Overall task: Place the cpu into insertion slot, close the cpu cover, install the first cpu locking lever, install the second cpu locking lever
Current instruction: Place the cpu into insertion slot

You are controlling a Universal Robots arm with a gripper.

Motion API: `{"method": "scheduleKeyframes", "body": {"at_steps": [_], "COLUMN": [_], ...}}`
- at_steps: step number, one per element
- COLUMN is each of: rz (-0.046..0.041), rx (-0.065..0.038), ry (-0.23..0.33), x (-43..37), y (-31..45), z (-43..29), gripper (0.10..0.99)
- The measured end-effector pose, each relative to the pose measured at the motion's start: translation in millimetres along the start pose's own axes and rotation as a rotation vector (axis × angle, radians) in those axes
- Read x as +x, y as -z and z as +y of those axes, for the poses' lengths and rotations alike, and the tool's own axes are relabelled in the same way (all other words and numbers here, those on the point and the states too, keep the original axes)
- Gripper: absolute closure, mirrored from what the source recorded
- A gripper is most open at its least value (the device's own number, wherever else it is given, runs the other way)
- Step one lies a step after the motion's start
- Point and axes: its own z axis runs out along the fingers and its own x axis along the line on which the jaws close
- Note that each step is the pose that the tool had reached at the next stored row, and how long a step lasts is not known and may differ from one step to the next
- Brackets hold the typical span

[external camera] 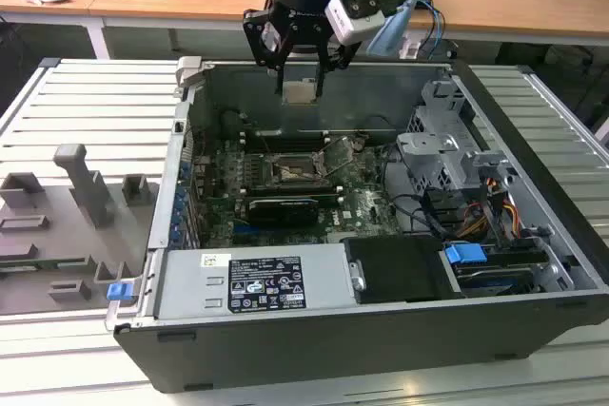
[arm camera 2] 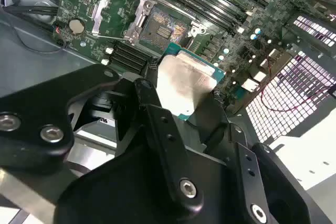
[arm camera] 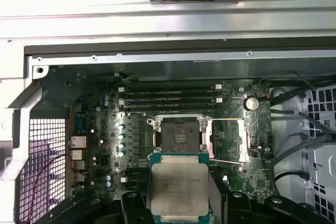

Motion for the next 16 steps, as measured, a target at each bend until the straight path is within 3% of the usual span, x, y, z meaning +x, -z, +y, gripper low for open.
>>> {"method": "scheduleKeyframes", "body": {"at_steps": [4, 16], "rz": [-0.0052, -0.0081], "rx": [-0.001, -0.002], "ry": [-0.059, -0.091], "x": [0.0, 0.0], "y": [-0.9, -2.5], "z": [-0.1, -0.9], "gripper": [0.557, 0.557]}}
